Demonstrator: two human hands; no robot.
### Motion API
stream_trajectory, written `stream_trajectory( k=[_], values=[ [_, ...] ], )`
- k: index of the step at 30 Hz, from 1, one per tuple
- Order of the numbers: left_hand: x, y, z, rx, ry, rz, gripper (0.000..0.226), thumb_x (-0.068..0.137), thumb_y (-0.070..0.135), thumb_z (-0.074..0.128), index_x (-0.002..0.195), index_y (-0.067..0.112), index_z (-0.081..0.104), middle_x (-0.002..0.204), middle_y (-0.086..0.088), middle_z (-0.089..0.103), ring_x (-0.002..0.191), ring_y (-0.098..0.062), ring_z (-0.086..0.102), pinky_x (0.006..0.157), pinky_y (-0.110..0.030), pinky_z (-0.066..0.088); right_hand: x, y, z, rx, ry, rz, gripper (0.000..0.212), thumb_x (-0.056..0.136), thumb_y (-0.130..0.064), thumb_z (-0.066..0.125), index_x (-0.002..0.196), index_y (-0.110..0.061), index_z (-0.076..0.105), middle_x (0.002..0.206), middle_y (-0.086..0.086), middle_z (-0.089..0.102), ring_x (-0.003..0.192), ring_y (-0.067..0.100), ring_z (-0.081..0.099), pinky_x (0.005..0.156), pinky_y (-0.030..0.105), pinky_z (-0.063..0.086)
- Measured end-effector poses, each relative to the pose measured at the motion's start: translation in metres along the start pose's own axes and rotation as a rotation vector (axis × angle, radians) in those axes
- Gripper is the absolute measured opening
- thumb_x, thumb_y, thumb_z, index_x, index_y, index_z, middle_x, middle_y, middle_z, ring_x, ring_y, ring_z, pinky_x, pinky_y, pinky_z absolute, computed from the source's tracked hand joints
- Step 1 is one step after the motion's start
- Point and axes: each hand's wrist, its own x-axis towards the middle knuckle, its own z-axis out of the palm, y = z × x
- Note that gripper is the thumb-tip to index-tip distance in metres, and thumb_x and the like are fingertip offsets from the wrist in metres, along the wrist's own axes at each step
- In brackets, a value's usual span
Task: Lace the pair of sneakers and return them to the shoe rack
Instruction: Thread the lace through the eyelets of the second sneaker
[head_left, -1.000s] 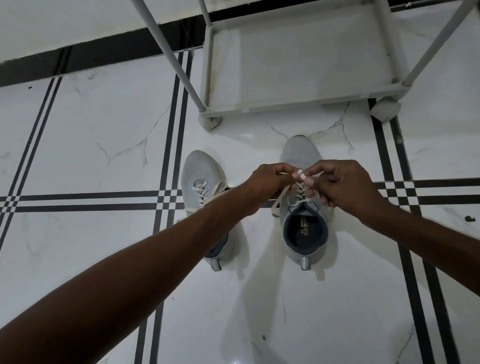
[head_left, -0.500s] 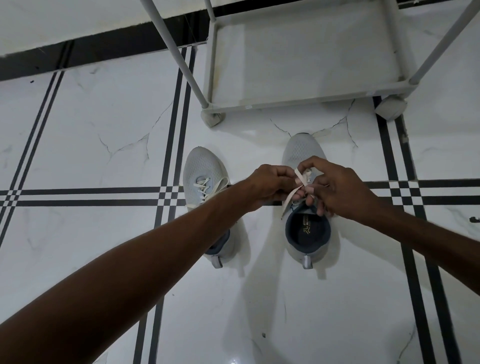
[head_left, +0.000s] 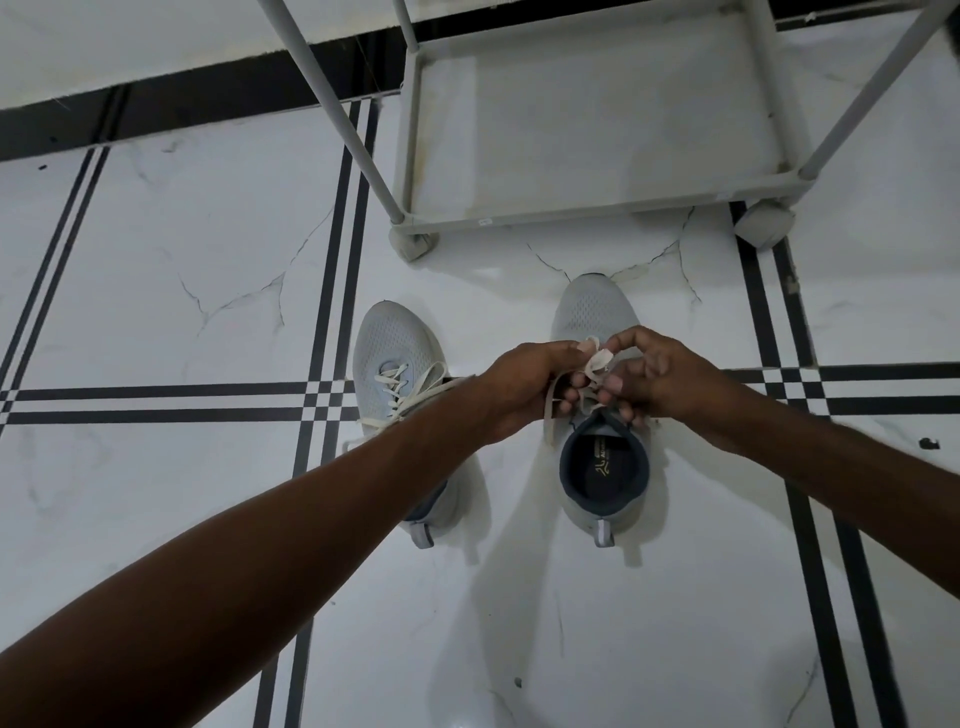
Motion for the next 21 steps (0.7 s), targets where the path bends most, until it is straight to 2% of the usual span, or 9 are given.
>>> stream_trajectory(
  k=[2,4,8,11,13,16,17,19,21],
  values=[
    [-0.002,0.001,0.0,0.117,0.047,0.063,0.023,0.095,0.035,0.064,0.093,0.013,0.069,0.065,0.002,0.055,0.057,-0.009,0.051,0.06,-0.025,0.044,0.0,0.001,-0.003,0.022,-0.002,0.014,0.027,0.093,-0.002,0.063,0.117,0.003,0.052,0.08,0.016,0.068,0.059,0.019,0.058,0.051,0.027,0.05],
    [-0.003,0.003,-0.001,0.328,0.111,0.194,0.023,0.09,0.033,0.071,0.079,0.014,0.071,0.065,0.0,0.064,0.058,-0.01,0.059,0.062,-0.027,0.051,0.001,0.001,-0.005,0.048,-0.003,0.029,0.021,0.093,0.0,0.062,0.112,0.004,0.056,0.08,0.017,0.067,0.059,0.02,0.059,0.054,0.027,0.052],
    [0.0,0.006,-0.004,1.008,0.257,0.546,0.01,0.081,0.024,0.075,0.088,0.019,0.08,0.077,0.003,0.077,0.071,-0.012,0.069,0.07,-0.031,0.054,0.004,0.001,-0.007,0.126,0.001,0.099,0.01,0.096,-0.001,0.055,0.104,-0.003,0.06,0.078,0.017,0.067,0.06,0.021,0.06,0.057,0.03,0.053],
    [0.0,0.0,0.01,1.217,0.36,0.674,0.016,0.079,0.019,0.069,0.09,0.02,0.079,0.086,-0.001,0.076,0.077,-0.021,0.069,0.067,-0.032,0.051,0.007,0.001,-0.008,0.187,-0.019,0.132,0.017,0.1,-0.005,0.049,0.107,-0.001,0.063,0.078,0.018,0.068,0.06,0.022,0.062,0.056,0.029,0.055],
    [0.0,-0.008,0.016,1.219,0.419,0.705,0.014,0.081,0.02,0.067,0.091,0.02,0.077,0.087,-0.002,0.073,0.077,-0.021,0.067,0.064,-0.03,0.046,0.007,0.002,-0.011,0.211,-0.058,0.159,0.022,0.102,-0.005,0.046,0.111,-0.001,0.065,0.082,0.019,0.07,0.063,0.022,0.065,0.057,0.027,0.057],
    [-0.001,-0.011,0.015,1.019,0.478,0.686,0.013,0.081,0.017,0.069,0.089,0.021,0.079,0.089,0.0,0.075,0.078,-0.013,0.066,0.068,-0.026,0.045,0.007,0.0,-0.013,0.257,-0.12,0.222,0.028,0.101,0.002,0.044,0.115,-0.004,0.066,0.09,0.018,0.074,0.071,0.02,0.072,0.063,0.025,0.06],
    [-0.001,-0.011,0.015,0.941,0.479,0.66,0.013,0.08,0.015,0.071,0.088,0.019,0.079,0.089,0.001,0.076,0.076,-0.006,0.064,0.068,-0.019,0.044,0.008,0.0,-0.014,0.254,-0.13,0.237,0.027,0.1,0.003,0.045,0.115,-0.004,0.067,0.092,0.017,0.076,0.073,0.02,0.074,0.064,0.025,0.06],
    [-0.002,-0.011,0.019,0.793,0.449,0.583,0.011,0.078,0.01,0.074,0.085,0.016,0.08,0.078,0.004,0.074,0.066,0.001,0.06,0.064,-0.009,0.041,0.008,-0.001,-0.017,0.21,-0.123,0.246,0.022,0.097,0.001,0.053,0.113,-0.003,0.068,0.093,0.016,0.077,0.076,0.019,0.075,0.066,0.023,0.061],
    [-0.003,-0.01,0.024,0.681,0.401,0.534,0.01,0.076,0.008,0.075,0.081,0.014,0.08,0.065,0.011,0.068,0.058,0.003,0.059,0.059,-0.011,0.044,0.009,-0.004,-0.017,0.154,-0.084,0.237,0.019,0.093,0.001,0.061,0.109,-0.001,0.07,0.092,0.017,0.077,0.076,0.02,0.076,0.065,0.022,0.061]
  ],
)
